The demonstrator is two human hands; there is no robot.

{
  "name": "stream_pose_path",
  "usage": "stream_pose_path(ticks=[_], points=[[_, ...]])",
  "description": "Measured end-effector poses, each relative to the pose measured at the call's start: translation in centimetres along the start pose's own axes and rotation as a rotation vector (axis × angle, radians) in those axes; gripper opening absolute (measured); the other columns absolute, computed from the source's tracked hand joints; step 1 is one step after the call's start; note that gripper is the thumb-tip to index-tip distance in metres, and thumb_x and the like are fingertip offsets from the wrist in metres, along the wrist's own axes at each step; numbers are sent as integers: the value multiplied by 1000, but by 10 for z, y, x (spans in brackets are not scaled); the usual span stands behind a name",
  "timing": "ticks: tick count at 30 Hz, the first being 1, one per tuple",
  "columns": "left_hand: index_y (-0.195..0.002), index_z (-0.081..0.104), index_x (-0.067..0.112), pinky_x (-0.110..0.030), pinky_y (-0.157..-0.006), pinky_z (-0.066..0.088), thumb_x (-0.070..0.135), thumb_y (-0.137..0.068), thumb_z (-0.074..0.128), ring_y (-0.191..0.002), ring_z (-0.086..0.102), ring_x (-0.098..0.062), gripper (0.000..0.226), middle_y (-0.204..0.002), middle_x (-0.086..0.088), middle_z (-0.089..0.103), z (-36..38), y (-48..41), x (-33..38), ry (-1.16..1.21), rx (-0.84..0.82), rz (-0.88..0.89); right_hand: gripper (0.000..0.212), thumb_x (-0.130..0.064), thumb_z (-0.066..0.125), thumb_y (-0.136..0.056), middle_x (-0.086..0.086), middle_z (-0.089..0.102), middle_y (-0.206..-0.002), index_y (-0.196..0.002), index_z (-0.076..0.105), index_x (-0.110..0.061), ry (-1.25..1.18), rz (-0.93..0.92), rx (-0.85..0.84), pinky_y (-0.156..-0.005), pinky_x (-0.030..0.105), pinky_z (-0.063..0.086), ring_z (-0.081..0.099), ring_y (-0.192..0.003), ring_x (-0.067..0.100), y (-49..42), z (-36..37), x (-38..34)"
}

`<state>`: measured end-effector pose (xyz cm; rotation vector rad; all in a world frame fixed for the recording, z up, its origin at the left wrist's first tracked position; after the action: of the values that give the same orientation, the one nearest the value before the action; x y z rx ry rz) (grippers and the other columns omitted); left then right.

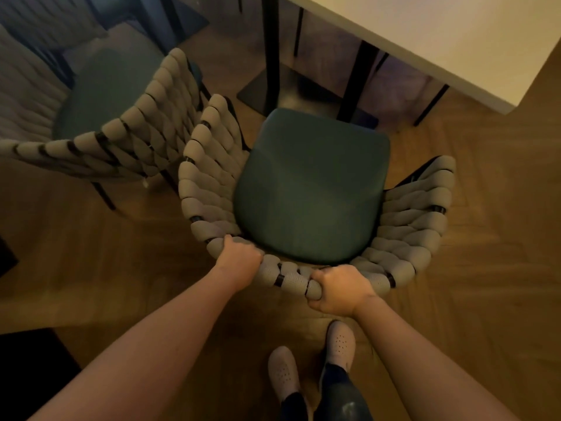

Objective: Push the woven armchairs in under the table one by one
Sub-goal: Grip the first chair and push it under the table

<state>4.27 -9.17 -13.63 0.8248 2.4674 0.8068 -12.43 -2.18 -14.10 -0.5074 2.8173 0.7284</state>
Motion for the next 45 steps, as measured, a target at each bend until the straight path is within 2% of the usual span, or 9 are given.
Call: stream_pose_path(ticks=[10,16,21,25,28,30,33,38,45], points=[[-132,50,27,-52,-110,28,24,-92,58,-121,50,-23,41,-128,-1,56,-4,4,-4,55,-24,99,63,-72,32,-73,-6,68,-86,-100,65,-25,-70,-25,39,-70,28,52,65,-79,14,-1,-1,0],[-134,50,29,-41,-109,28,55,-87,59,-116,51,-16,54,-124,4,58,-10,12,-9,240,-35,259,88,-94,12,-69,-7,64,-75,-92,64,-28,-125,40,-11,-67,34,53,59,-67,9,-1,2,4],[-146,39,24,-36,-110,31,73,-88,35,-127,46,-18,76,-141,-1,49,-17,16,-22,267,-146,288,75,-75,16,-89,-5,63,-71,-97,71,-25,-382,302,-62,-72,34,51,60,-72,10,-5,-6,17],[-140,47,24,-44,-118,17,62,-96,27,-132,44,-15,62,-140,0,53,-14,4,-54,433,-33,109,36,-45,40,-97,-3,70,-90,-103,69,-26,-352,519,9,-75,31,50,62,-84,15,-3,-4,25],[-127,60,22,-47,-119,0,52,-98,38,-138,36,-15,47,-139,0,54,-5,-1,-88,388,239,-85,30,-35,44,-96,1,69,-104,-101,71,-23,-249,700,180,-113,46,27,58,-106,17,6,-7,31],[-119,66,22,-50,-118,-5,46,-98,40,-145,24,-16,41,-147,-2,46,2,5,-99,386,338,-153,30,-33,50,-93,7,56,-135,-113,69,-22,-173,854,294,-118,51,3,38,-136,22,15,-8,37],[-127,62,19,-46,-116,-9,47,-97,42,-150,4,-21,45,-160,-7,21,8,13,-103,450,460,-198,46,-32,56,-89,14,23,-158,-132,58,-16,-200,1092,452,-117,50,-6,7,-149,27,30,-7,40],[-155,6,7,-39,-122,3,35,-95,53,-148,-13,-22,81,-161,-8,-14,17,6,-118,867,458,-422,54,-24,57,-88,18,11,-160,-139,49,-8,-329,1328,630,-120,47,0,2,-149,30,42,-4,36],[-155,0,25,-41,-116,25,21,-90,65,-146,21,-25,92,-162,-2,12,23,1,-123,1715,491,-811,71,-12,52,-93,9,5,-163,-155,17,-13,-772,1585,1014,-114,39,30,15,-148,28,60,7,26]])
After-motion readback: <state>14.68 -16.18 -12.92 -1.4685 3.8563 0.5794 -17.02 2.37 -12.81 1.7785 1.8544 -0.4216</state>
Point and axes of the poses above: each hand's wrist, its own y-axis away from the middle knuckle, its own z-axis out of the palm, x = y × z, the point moved 6 cm from there along -y, towards the middle knuckle
